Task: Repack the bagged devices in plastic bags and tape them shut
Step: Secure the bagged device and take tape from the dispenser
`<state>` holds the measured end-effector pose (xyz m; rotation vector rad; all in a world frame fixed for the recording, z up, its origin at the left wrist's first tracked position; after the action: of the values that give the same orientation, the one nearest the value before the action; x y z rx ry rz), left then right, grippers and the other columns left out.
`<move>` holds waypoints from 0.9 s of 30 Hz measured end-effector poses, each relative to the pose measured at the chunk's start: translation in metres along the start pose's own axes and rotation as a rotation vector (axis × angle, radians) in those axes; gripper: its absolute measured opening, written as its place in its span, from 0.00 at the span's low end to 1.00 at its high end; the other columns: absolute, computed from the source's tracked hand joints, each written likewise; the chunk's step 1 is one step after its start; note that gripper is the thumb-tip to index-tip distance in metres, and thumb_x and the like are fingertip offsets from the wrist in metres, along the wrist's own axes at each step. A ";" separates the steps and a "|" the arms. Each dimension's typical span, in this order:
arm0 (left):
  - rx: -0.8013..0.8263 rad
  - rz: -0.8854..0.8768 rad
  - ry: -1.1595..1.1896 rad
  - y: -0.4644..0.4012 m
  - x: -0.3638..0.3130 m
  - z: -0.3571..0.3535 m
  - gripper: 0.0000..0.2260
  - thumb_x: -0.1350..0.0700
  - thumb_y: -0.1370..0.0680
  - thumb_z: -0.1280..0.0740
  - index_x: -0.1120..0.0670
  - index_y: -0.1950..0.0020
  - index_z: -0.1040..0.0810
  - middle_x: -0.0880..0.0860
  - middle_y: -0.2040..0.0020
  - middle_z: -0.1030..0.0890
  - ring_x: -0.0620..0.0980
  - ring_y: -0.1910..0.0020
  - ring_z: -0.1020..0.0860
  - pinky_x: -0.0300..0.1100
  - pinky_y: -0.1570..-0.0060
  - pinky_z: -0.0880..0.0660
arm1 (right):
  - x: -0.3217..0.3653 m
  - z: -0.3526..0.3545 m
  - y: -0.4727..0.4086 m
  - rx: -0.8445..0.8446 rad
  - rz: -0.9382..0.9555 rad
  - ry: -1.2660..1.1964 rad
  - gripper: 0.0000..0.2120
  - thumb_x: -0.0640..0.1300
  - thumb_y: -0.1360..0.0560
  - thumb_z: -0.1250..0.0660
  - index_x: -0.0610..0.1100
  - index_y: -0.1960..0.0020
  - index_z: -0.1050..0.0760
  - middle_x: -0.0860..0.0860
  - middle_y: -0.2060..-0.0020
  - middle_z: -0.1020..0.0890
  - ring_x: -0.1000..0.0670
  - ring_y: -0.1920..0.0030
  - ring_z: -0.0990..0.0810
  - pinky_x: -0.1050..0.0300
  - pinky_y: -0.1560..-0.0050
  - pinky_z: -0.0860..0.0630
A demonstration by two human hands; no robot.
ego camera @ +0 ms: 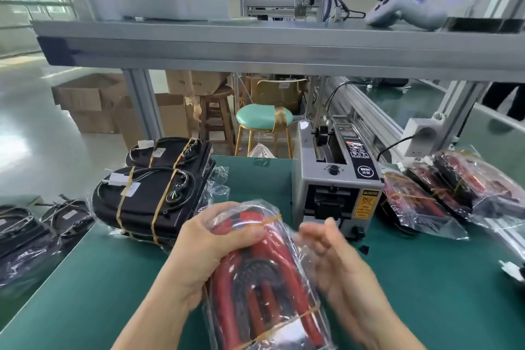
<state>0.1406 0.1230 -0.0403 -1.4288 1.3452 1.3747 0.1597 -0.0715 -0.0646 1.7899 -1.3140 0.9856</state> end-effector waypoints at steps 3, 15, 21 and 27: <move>-0.055 -0.083 -0.138 0.002 -0.009 -0.001 0.27 0.51 0.54 0.17 0.44 0.56 0.18 0.55 0.57 0.15 0.56 0.60 0.16 0.47 0.60 0.20 | 0.034 -0.030 -0.003 0.111 0.222 0.582 0.21 0.64 0.40 0.24 0.56 0.51 0.19 0.56 0.56 0.16 0.57 0.55 0.18 0.65 0.54 0.24; 0.075 -0.026 -0.110 0.002 0.000 -0.009 0.32 0.53 0.52 0.17 0.51 0.49 0.17 0.59 0.55 0.15 0.59 0.58 0.16 0.43 0.63 0.20 | 0.001 -0.016 -0.012 -0.067 -0.017 0.333 0.10 0.41 0.22 0.34 0.41 0.61 0.20 0.48 0.70 0.20 0.54 0.73 0.24 0.63 0.72 0.27; -0.032 0.078 0.065 -0.013 0.010 0.015 0.25 0.55 0.44 0.18 0.59 0.50 0.16 0.65 0.54 0.17 0.59 0.61 0.18 0.50 0.60 0.18 | -0.023 -0.030 0.008 0.256 -0.089 0.614 0.28 0.74 0.37 0.35 0.63 0.42 0.30 0.67 0.50 0.20 0.69 0.52 0.22 0.68 0.48 0.27; -0.200 0.194 0.029 -0.033 0.003 0.029 0.20 0.41 0.30 0.29 0.59 0.58 0.16 0.59 0.64 0.18 0.55 0.69 0.19 0.50 0.61 0.19 | -0.026 -0.041 0.020 0.348 -0.067 0.457 0.33 0.51 0.32 0.23 0.59 0.32 0.34 0.57 0.45 0.17 0.53 0.45 0.17 0.59 0.42 0.24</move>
<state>0.1659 0.1564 -0.0534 -1.4826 1.4280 1.6594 0.1285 -0.0293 -0.0658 1.6970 -0.8295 1.5487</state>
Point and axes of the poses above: each hand's wrist, its own y-axis away from the middle knuckle, its own z-axis out of the back of the hand, x = y × z, the point moved 10 cm from there along -y, towards the middle knuckle
